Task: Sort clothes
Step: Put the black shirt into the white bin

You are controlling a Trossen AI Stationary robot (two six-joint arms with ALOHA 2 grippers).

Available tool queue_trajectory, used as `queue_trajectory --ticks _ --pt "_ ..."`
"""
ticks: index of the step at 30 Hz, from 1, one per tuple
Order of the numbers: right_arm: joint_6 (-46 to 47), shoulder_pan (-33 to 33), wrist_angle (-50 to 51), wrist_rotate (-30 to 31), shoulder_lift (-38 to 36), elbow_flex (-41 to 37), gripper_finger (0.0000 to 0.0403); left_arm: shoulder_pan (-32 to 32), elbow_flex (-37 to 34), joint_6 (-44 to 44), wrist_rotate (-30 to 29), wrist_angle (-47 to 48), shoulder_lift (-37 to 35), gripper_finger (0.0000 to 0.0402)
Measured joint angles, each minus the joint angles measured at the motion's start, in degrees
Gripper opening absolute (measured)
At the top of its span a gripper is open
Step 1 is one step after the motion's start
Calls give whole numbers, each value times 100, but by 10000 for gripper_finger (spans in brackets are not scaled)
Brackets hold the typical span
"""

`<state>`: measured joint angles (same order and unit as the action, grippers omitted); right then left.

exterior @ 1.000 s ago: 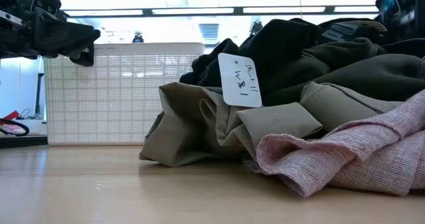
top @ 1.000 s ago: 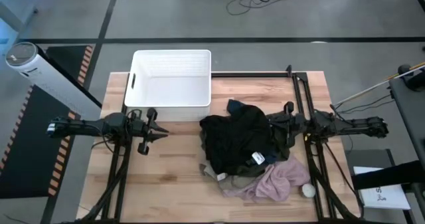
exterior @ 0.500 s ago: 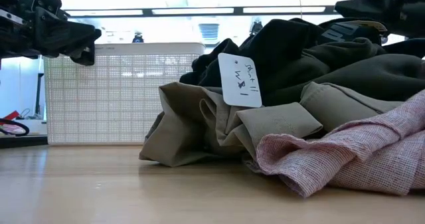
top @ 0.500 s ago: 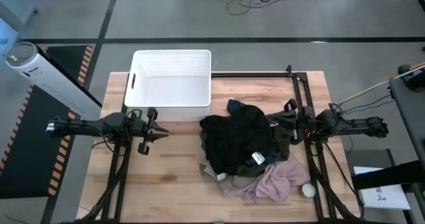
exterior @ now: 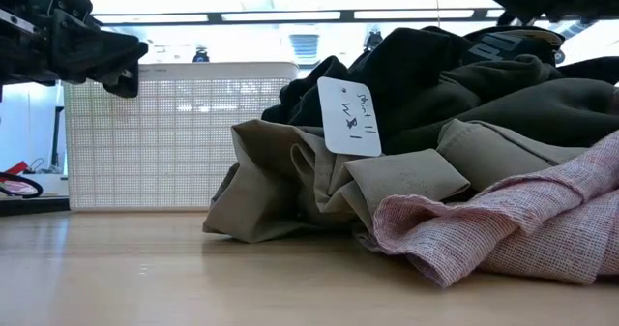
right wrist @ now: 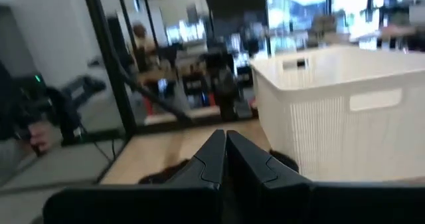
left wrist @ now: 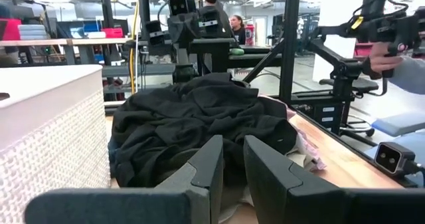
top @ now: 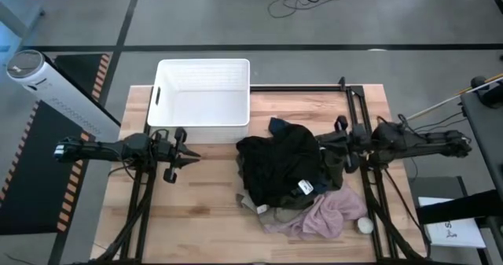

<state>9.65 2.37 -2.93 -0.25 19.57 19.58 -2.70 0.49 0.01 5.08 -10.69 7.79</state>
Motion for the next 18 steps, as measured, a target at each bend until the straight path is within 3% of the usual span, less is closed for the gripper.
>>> queue_trajectory --ticks 3,8,10,18 --pt "-145 26 414 -59 585 590 0 0 0 -7 0 -6 0 50" --pt "-280 209 776 -1034 1427 1519 0 2 0 -8 0 -6 7 50" --pt "-282 413 939 -1157 1733 1787 0 1 0 -8 0 -5 11 50" --pt "-112 1637 1823 -364 3046 2619 0 1 0 -10 0 -38 11 50"
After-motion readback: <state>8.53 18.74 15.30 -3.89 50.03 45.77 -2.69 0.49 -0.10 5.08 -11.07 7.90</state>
